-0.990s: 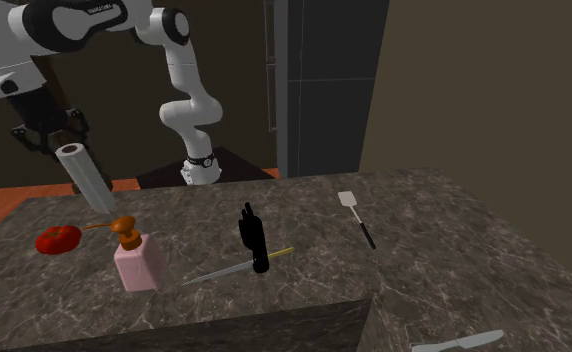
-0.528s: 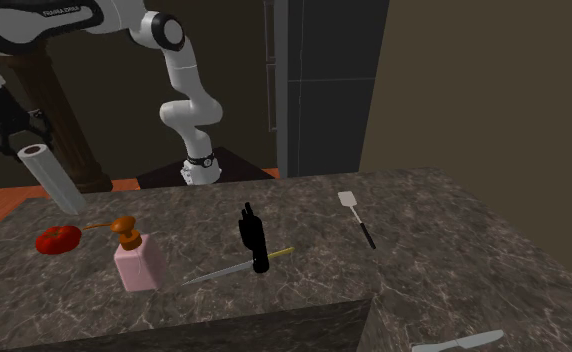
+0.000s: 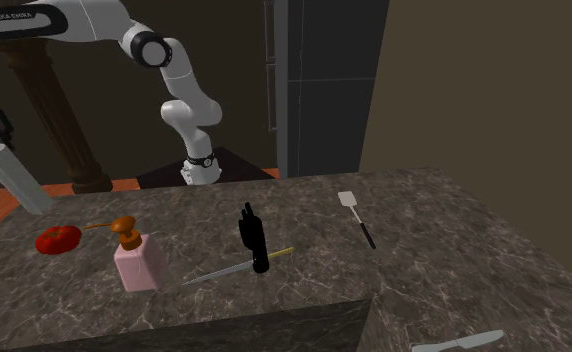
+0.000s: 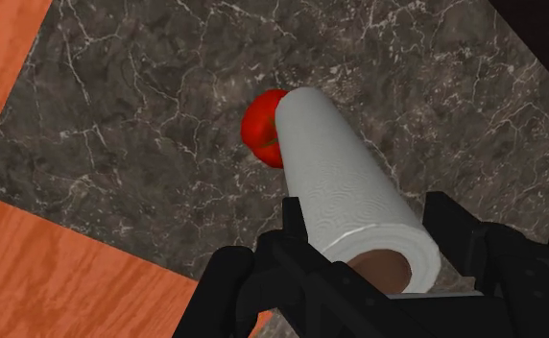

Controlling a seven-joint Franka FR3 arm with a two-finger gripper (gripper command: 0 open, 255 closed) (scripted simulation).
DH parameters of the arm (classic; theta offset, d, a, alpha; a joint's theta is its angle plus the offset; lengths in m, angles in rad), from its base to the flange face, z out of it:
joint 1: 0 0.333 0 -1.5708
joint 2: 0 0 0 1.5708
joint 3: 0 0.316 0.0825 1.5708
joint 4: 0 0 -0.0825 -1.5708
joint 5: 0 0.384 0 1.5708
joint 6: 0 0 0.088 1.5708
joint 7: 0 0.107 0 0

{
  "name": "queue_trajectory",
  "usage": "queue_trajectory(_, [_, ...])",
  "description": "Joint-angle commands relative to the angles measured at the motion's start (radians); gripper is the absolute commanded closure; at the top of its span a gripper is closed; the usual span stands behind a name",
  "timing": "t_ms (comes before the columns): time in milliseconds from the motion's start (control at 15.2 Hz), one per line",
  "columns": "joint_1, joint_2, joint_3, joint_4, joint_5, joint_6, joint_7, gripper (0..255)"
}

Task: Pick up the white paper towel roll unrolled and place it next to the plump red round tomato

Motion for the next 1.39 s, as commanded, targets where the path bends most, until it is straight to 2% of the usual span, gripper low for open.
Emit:
queue_trajectory(0, [-0.076, 0.075, 0.0, 0.093, 0.046, -0.042, -0.055, 255])
queue_trajectory(132, [-0.163, 0.156, 0.009, 0.203, 0.093, -0.089, -0.098, 255])
queue_trajectory(198, [-0.227, 0.214, 0.018, 0.288, 0.126, -0.125, -0.121, 255])
queue_trajectory(726, [-0.179, 0.191, 0.017, 0.138, 0.11, -0.002, -0.136, 255])
queue_trajectory(1320, [-0.148, 0.192, 0.019, 0.011, 0.115, 0.117, -0.156, 255])
